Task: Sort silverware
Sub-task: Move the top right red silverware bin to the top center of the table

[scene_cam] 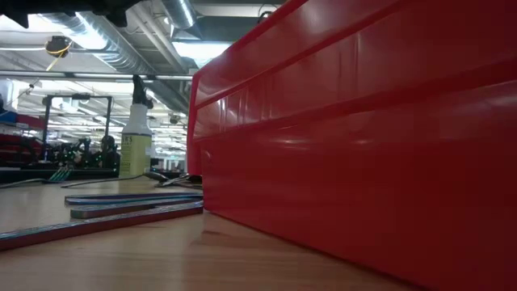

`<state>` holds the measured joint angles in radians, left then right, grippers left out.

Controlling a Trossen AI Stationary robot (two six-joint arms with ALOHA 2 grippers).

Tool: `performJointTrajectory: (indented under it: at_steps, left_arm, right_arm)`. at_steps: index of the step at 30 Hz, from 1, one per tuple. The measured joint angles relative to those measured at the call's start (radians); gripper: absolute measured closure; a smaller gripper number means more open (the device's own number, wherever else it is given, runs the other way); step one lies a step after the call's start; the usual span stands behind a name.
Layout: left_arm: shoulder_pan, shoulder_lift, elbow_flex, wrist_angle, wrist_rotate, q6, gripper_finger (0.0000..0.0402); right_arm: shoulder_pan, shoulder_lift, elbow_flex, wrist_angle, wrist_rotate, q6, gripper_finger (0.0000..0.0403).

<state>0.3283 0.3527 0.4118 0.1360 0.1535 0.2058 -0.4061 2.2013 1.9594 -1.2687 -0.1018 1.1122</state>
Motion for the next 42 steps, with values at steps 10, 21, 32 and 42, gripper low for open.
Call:
performJointTrajectory:
  at_steps: [10, 21, 32, 42]
  left_arm:
    - [0.0, 0.0, 0.0, -0.01, 0.0, 0.002, 0.0402]
    - [0.0, 0.0, 0.0, -0.047, 0.02, 0.003, 0.0402]
    - [0.0, 0.0, 0.0, -0.047, 0.021, 0.0, 0.0402]
    - [0.0, 0.0, 0.0, -0.046, 0.022, 0.002, 0.0402]
  right_arm:
    - [0.0, 0.0, 0.0, 0.018, 0.005, 0.027, 0.0402]
    - [0.0, 0.0, 0.0, 0.017, 0.023, 0.03, 0.0402]
    - [0.0, 0.0, 0.0, 0.018, 0.033, 0.034, 0.0359]
    - [0.0, -0.001, 0.0, 0.018, 0.047, 0.035, 0.0332]
